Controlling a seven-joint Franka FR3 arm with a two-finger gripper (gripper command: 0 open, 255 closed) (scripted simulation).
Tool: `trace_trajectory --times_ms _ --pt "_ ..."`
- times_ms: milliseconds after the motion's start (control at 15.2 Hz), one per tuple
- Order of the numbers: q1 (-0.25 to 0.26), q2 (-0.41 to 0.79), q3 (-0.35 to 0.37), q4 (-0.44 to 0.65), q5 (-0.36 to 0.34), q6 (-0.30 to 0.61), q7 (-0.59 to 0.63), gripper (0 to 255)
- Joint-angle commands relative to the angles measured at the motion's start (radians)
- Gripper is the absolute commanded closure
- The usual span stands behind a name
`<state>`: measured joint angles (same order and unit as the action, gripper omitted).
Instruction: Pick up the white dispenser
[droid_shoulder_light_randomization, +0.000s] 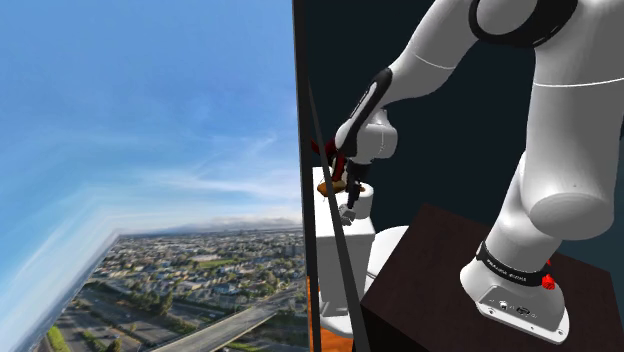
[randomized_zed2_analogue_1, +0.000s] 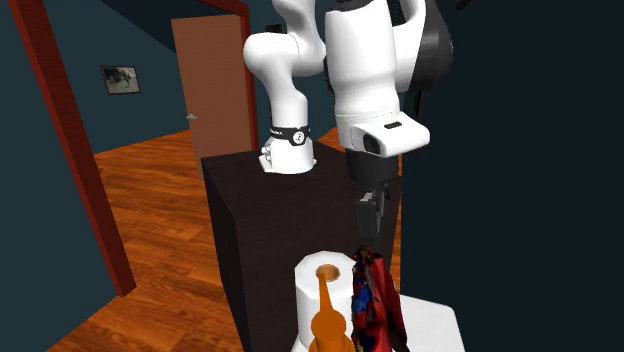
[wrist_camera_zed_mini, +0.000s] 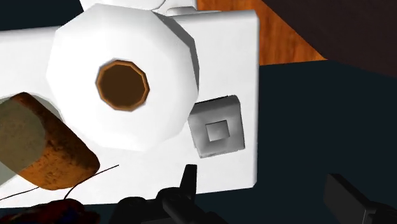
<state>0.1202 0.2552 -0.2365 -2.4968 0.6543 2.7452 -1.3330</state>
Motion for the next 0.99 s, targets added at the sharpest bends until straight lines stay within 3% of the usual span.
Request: trace_trajectory --times_ms 0,132,726,792,924 --pt "-0.047 0.099 0.053 0.072 0.101 0.025 -0.123 0" --pt "-0.086 0.168 0.097 0.128 0.152 0.041 -0.193 0" --pt "-0.145 0.281 0.171 0.178 0.248 0.104 -0.291 0" --pt "-0.146 0.282 0.172 0.179 0.249 0.104 -0.293 255" --pt "-0.148 0.283 0.172 0.178 0.250 0.104 -0.295 255"
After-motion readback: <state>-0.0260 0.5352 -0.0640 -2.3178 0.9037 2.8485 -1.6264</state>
